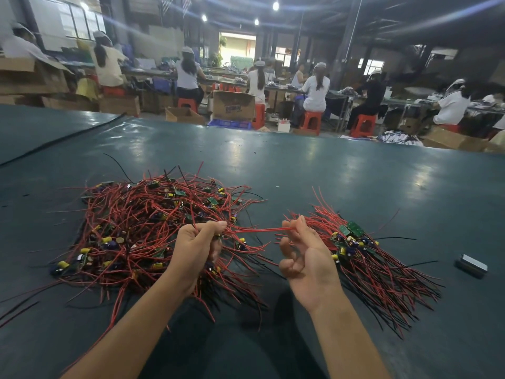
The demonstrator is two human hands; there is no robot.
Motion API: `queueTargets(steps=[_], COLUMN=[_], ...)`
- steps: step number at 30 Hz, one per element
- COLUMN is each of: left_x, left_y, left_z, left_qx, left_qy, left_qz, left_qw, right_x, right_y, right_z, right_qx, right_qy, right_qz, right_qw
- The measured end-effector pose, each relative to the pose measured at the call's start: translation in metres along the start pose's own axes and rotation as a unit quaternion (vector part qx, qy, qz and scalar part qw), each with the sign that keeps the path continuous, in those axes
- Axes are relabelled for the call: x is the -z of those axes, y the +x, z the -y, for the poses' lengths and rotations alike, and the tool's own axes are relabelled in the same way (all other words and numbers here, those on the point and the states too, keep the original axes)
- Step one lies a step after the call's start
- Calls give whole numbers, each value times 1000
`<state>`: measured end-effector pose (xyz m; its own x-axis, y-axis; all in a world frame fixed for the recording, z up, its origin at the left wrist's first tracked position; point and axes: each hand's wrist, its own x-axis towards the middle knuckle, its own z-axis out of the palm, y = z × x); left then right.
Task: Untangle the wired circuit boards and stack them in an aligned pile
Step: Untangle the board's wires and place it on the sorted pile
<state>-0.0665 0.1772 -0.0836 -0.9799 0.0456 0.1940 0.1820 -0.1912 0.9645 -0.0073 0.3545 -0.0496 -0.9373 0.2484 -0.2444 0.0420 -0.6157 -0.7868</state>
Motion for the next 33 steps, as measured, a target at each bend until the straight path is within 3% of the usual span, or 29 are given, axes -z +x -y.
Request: queueTargets(steps=[4, 13, 20, 23, 26, 33], left_x=[6, 2, -18, -26, -34, -36], left_y=[4, 1, -13, -18, -23, -27], left_z=[5, 1, -12, -12, -11, -14], left_qx=[16, 10, -16, -17, -26, -43], left_qy=[-10, -6, 26, 28, 17, 32], left_qz=[-17, 26, 57, 58, 93, 110], left_qw=[1000, 1000, 998, 998, 995, 993], right_x=[-2, -1, -11, -22, -31, -28], right_y=[-2, 2, -4, -10, -15, -14], right_z=[-1, 1, -14, -31, -44, -38], right_qx=[-4, -13, 16, 16, 30, 25], right_qy=[4, 101, -20, -93, -92, -80], right_qz=[1, 25, -40, -26, 32, 13], right_qw=[1000, 995, 999, 995, 995, 996])
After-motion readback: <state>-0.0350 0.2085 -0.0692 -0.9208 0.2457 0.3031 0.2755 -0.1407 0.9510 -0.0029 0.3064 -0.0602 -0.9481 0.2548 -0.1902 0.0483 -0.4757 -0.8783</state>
